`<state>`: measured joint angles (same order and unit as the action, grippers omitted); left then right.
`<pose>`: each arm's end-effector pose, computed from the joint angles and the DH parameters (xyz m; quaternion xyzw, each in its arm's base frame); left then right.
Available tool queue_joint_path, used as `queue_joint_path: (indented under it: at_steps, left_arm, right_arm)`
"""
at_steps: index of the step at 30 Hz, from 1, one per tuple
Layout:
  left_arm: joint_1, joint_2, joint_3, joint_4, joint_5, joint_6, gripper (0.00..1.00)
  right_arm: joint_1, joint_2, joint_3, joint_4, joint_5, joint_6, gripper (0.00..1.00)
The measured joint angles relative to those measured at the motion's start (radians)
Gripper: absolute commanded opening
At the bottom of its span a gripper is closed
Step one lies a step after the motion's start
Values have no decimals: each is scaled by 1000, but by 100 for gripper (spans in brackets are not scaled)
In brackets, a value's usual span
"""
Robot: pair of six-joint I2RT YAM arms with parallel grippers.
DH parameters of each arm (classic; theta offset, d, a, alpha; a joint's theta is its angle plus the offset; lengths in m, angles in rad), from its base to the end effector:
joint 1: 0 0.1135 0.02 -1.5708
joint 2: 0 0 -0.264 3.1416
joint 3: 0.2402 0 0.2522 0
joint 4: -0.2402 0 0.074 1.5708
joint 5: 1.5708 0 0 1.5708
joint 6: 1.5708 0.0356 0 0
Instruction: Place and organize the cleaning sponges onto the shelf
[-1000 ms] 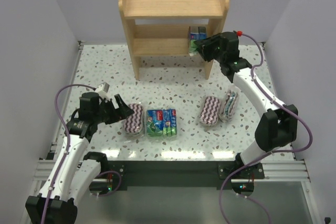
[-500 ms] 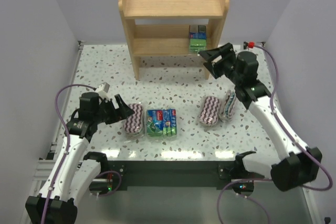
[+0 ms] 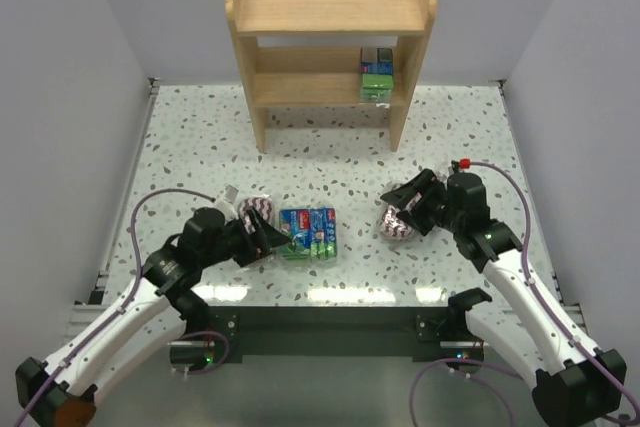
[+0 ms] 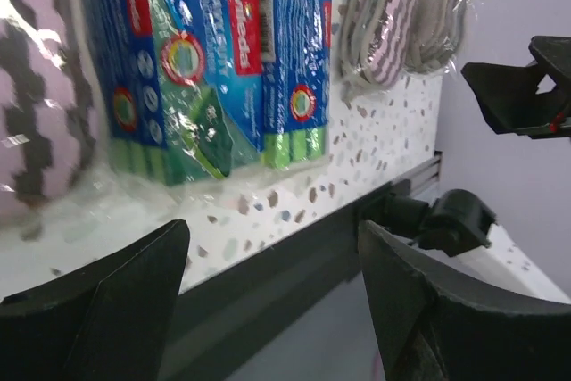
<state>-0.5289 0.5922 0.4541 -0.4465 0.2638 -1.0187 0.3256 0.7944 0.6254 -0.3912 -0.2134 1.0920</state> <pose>0.1181 -0.0798 0.2268 -0.1513 0.8623 -0.4108 0.2547 0.1669 0.0643 0.2620 0.2775 0.8262 0.3840 0.3047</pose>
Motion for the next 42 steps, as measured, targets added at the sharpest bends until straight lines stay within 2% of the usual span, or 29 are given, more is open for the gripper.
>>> queue_joint_path:
  at_steps: [5, 9, 13, 17, 22, 31, 32, 33, 36, 42]
  left_arm:
    - [-223, -22, -32, 23, -201, -332, 78]
    - [-357, 152, -11, 36, -340, -512, 77]
    - [-409, 367, 31, 47, -408, -639, 68]
    - [-445, 413, 47, 49, -486, -736, 59]
    - [-454, 407, 51, 60, -557, -810, 49]
    - [-454, 420, -29, 118, -573, -888, 42]
    - [-454, 419, -37, 132, -575, -893, 38]
    - [-454, 419, -43, 148, -576, -900, 26]
    - [-454, 418, -68, 211, -579, -908, 0]
    - [-455, 401, -64, 217, -595, -851, 0]
  right_arm:
    - [1, -16, -2, -14, -8, -14, 73]
    - [1, -16, -2, -15, -9, -23, 73]
    - [1, -17, -2, -18, -10, -30, 73]
    - [1, -27, -2, -38, -7, -43, 73]
    - [2, -26, -2, -51, -7, -54, 73]
    - [2, -9, -6, -50, -7, -53, 72]
    - [2, -9, -6, -50, -7, -53, 72]
    - [2, -9, -7, -50, -7, -53, 72]
    - [2, -10, -7, -50, -7, -52, 72]
    - [2, -24, -9, -54, -7, -49, 72]
